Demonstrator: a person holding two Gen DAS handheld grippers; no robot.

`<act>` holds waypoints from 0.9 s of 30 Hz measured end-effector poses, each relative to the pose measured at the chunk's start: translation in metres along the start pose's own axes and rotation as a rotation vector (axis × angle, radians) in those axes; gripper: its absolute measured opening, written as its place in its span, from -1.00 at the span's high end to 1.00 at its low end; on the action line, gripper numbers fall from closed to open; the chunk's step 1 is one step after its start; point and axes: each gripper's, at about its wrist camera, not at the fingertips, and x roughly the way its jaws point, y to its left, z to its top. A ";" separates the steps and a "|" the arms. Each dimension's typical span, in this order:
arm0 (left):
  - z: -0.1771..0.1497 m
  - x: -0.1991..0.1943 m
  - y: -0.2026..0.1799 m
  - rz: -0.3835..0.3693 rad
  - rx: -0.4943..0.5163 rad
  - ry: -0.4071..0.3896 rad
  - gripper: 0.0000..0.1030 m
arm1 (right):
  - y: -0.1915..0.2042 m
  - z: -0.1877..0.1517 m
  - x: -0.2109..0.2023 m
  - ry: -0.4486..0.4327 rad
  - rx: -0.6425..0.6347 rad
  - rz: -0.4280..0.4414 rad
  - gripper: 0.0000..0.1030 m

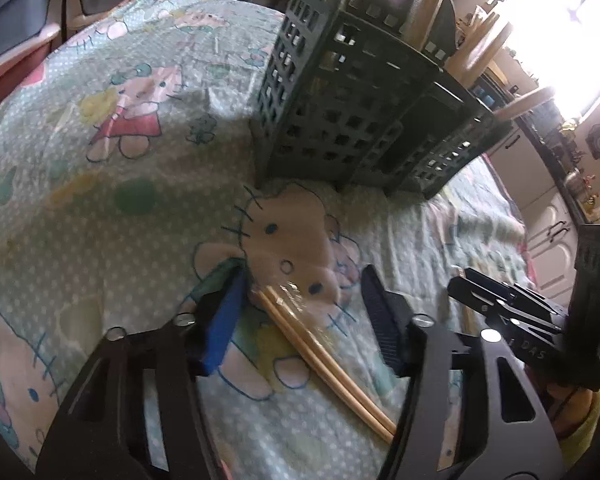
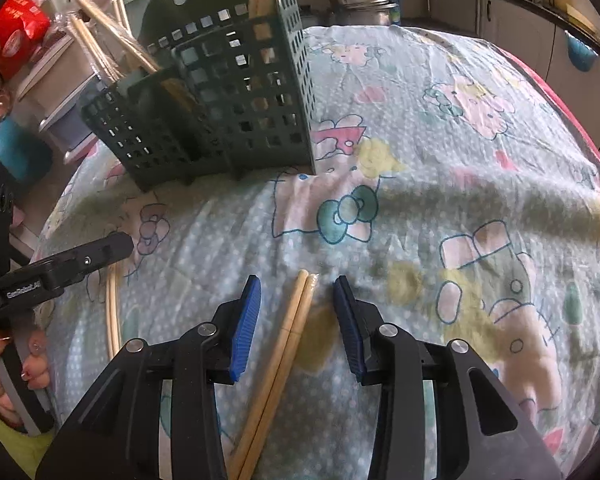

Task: Organize utensils
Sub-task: 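Close the left gripper on a chopstick while the right gripper grasps another chopstick, then lift the left gripper's chopstick over the green caddy while the right gripper carries its own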

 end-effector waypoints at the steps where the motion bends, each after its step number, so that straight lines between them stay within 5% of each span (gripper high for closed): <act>1: 0.000 0.001 0.000 0.011 0.002 -0.004 0.22 | 0.000 0.001 0.001 -0.002 -0.002 -0.002 0.33; 6: 0.001 0.003 0.001 0.100 0.047 -0.040 0.66 | 0.001 0.005 0.005 -0.021 -0.024 -0.039 0.63; 11: 0.000 0.004 -0.002 0.129 0.080 -0.051 0.70 | -0.004 0.005 0.000 -0.045 -0.002 -0.027 0.73; 27: 0.009 -0.060 -0.033 -0.012 0.118 -0.186 0.86 | 0.025 0.000 -0.083 -0.256 -0.069 0.081 0.76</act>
